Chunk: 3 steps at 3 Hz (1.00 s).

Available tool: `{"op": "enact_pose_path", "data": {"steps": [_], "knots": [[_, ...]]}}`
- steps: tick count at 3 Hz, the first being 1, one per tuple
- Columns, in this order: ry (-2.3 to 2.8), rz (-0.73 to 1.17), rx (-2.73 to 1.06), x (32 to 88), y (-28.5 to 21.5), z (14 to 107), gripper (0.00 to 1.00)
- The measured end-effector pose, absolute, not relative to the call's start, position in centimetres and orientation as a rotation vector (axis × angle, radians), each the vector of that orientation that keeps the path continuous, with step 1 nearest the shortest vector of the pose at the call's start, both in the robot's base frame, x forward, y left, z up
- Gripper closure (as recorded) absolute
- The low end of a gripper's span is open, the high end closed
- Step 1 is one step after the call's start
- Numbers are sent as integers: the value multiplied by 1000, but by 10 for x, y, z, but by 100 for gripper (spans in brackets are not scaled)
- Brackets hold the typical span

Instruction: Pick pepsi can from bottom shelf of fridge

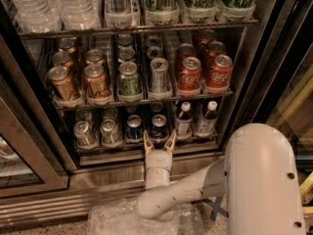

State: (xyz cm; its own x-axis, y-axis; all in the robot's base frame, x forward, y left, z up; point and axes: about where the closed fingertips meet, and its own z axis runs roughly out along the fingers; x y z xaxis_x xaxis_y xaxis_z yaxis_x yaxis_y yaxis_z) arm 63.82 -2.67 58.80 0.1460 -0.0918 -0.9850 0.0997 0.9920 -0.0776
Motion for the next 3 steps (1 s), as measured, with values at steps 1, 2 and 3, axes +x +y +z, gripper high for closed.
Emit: {"op": "enact_pose_path", "data": {"steps": [1,2,3], "knots": [[1408,-134,21,639,-27,591,29],[1400,-138,32,642,-27,592,41],[1388,-144,39,645,-28,594,40]]}}
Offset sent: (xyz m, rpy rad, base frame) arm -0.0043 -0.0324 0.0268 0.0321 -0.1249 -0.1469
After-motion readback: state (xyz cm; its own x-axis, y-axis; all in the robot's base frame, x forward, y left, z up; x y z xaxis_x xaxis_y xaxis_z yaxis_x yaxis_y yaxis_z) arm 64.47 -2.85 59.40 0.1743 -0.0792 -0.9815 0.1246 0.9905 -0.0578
